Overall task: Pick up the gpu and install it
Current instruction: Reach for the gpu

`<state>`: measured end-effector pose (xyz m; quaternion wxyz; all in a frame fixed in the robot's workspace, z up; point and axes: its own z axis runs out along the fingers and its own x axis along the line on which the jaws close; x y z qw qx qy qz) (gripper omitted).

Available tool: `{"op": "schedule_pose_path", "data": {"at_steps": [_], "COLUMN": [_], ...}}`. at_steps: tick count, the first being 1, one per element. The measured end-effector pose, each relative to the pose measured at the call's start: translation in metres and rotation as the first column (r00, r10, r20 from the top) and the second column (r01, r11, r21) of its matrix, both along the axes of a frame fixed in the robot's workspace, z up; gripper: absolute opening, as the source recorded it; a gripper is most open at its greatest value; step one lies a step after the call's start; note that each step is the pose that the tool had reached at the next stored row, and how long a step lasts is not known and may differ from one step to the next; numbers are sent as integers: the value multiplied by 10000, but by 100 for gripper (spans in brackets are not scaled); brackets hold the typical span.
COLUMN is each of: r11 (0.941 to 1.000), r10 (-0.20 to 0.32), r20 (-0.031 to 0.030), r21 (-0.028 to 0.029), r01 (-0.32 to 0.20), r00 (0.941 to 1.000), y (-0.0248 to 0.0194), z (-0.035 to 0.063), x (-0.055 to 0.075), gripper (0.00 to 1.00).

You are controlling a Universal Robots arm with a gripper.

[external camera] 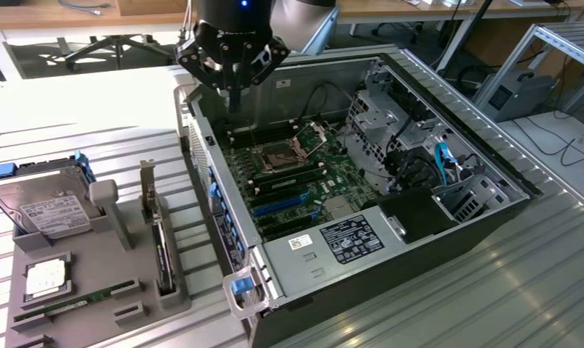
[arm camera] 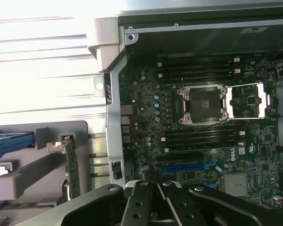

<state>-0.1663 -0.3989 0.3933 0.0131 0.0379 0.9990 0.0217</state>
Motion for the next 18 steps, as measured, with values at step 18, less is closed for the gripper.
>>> {"op": "schedule_pose_path", "data": {"at_steps": [18], "r11": [10000], "r10": [0], "r20": [0], "r21": [0], "r01": [0], "r00": [10000], "y": [0], "z": [0], "x": [-40], "gripper": [11]}}
